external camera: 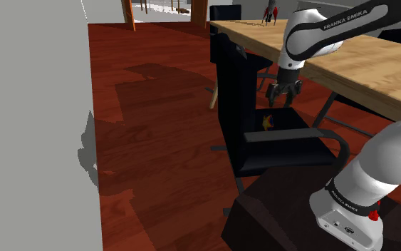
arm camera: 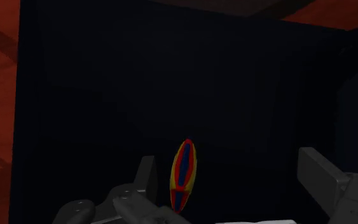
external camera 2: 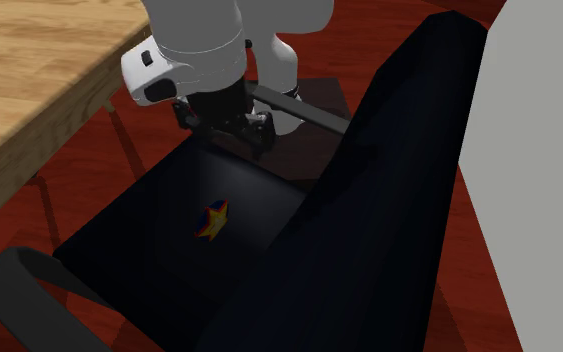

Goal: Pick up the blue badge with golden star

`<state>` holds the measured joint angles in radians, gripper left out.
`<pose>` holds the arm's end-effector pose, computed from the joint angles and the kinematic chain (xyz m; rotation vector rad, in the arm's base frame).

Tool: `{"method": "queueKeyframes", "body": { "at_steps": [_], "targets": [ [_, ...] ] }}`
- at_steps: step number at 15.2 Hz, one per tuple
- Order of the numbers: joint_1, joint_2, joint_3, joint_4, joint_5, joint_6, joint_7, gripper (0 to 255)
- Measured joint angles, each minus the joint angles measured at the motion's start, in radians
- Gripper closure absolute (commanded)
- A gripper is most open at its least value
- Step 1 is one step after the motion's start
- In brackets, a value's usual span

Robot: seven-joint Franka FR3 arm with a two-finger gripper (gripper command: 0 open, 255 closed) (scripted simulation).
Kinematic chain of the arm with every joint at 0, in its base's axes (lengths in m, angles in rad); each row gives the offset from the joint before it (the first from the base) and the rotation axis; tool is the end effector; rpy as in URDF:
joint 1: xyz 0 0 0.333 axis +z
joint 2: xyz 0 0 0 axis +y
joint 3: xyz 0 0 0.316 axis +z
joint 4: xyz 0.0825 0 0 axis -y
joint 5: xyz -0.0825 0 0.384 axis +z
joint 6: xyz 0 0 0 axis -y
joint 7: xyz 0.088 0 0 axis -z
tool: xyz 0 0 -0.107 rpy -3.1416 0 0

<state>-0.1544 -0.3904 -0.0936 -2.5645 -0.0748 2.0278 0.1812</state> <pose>0.3779 -0.0993 0.3873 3.0520 -0.5895 -0.2302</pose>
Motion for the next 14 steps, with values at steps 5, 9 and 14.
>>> {"method": "queueKeyframes", "body": {
  "at_steps": [5, 9, 14],
  "targets": [
    [-0.029, 0.187, -0.05, 0.028, 0.036, 0.17, 0.002, 0],
    [-0.046, 0.347, -0.082, 0.077, 0.095, 0.286, -0.014, 0],
    [-0.053, 0.427, -0.088, 0.086, 0.127, 0.36, -0.032, 0]
  ]
}}
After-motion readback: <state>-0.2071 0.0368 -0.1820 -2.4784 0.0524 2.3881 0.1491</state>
